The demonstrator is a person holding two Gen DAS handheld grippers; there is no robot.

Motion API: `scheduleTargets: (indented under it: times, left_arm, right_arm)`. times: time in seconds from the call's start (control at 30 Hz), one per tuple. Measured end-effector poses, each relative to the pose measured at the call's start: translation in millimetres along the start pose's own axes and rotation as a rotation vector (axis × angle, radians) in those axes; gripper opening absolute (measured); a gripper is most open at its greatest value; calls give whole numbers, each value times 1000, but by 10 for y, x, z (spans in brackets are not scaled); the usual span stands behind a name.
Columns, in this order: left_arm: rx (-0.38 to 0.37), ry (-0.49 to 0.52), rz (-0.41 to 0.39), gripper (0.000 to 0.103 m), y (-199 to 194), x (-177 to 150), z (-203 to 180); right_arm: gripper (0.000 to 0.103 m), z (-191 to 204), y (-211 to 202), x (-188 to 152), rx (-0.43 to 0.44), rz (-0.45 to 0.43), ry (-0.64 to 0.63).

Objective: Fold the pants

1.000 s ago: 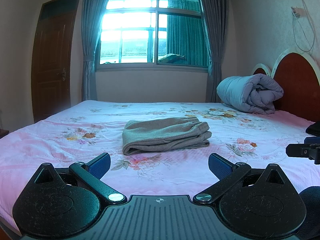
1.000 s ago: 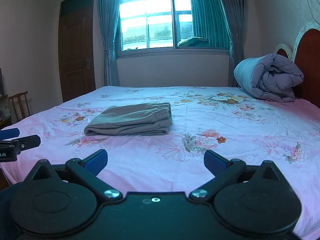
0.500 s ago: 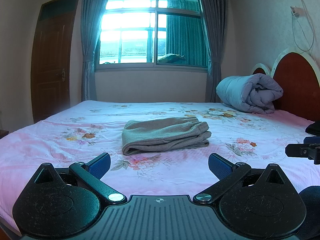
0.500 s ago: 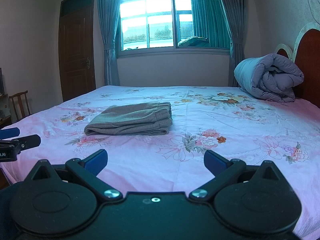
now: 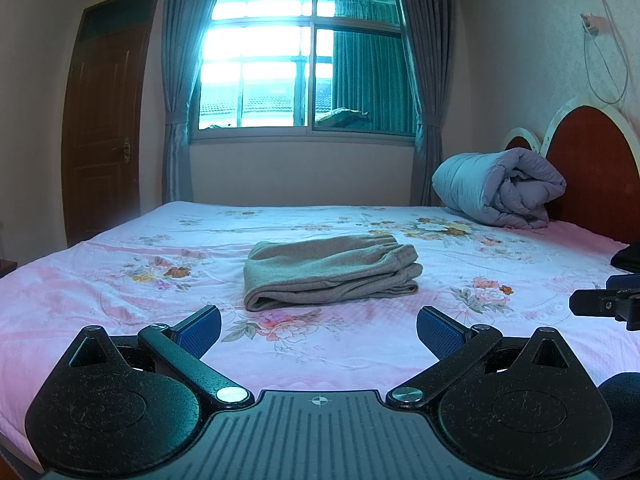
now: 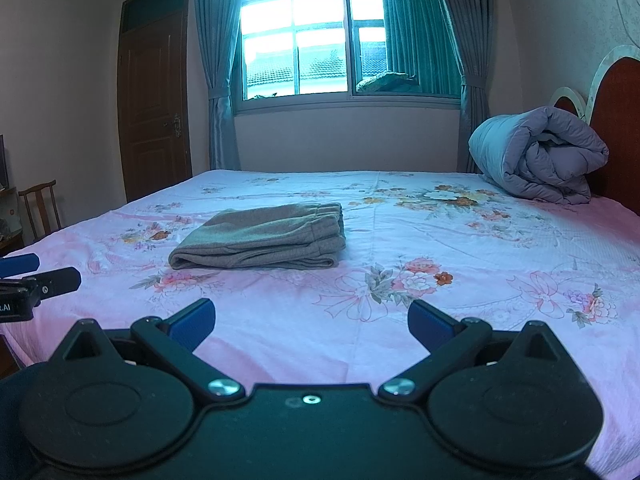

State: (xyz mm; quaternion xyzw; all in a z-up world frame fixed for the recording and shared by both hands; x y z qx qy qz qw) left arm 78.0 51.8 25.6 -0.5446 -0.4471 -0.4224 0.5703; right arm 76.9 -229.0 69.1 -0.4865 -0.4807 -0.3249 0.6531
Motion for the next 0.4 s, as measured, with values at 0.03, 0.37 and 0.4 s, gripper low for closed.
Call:
scheduleTargets:
  times: [0.03,0.37,0.4]
  left_arm:
    - [1,0,0,103,0,1,0]
    - [20,15,-22,103,-17,12,-20]
    - [17,13,-18,103,-14,12,-17]
  right_arm:
    - [97,3,-1,0,0,0,0]
    - [97,6,6,-7,2,2,0]
    - [97,9,5,-9,3,3,1]
Point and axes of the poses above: each gripper's, at about its wrist camera, not at the fingertips, and y roughly the way its jaws point, z to its left, x to its top, the point moved 4 cm from there along y, roughly the way its jaws point, and after that the axes turned 2 degrees about x, right-handed, at the moved point
